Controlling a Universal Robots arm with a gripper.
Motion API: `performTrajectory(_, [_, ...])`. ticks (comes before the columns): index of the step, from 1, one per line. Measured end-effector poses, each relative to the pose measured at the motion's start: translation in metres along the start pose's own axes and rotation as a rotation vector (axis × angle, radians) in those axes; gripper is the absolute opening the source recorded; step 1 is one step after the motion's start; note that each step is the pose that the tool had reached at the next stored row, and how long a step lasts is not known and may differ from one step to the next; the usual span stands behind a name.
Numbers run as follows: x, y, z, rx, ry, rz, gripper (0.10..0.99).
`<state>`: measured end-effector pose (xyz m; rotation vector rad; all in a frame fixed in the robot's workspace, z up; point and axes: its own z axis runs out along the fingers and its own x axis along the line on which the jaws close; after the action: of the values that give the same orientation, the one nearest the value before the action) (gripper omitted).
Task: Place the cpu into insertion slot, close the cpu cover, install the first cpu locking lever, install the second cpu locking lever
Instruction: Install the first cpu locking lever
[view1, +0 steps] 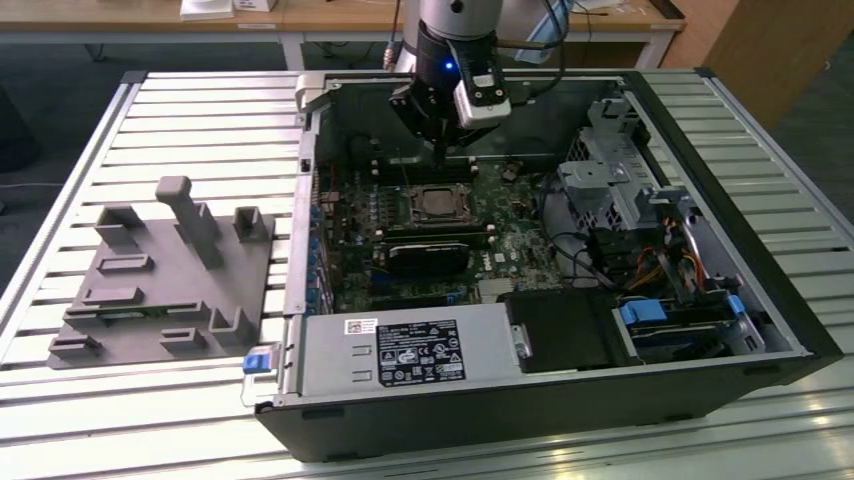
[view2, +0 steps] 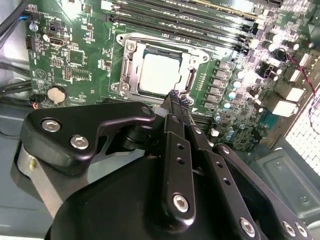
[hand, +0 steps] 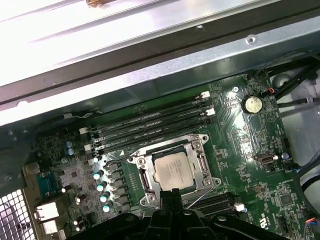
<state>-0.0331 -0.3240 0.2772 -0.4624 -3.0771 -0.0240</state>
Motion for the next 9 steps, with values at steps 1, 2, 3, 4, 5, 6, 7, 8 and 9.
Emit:
performTrajectory(1, [0.0, 0.0, 0.0, 0.001, -0.0003, -0.039, 0.106])
performTrajectory(2, [0.0, 0.0, 0.0, 0.001, -0.0005, -0.046, 0.106])
performTrajectory(3, [0.0, 0.0, 0.0, 0.001, -0.0006, -0.055, 0.106])
performTrajectory(4, [0.0, 0.0, 0.0, 0.002, -0.0007, -0.062, 0.106])
performTrajectory(5, [0.0, 0.0, 0.0, 0.002, -0.0008, -0.07, 0.106])
performTrajectory(6, [0.0, 0.0, 0.0, 0.002, -0.0009, -0.077, 0.106])
performTrajectory(7, [0.0, 0.0, 0.0, 0.002, -0.001, -0.085, 0.106])
performTrajectory(8, [0.0, 0.0, 0.0, 0.002, -0.001, -0.093, 0.106])
performTrajectory(9, [0.0, 0.0, 0.0, 0.003, -0.0011, -0.101, 0.106])
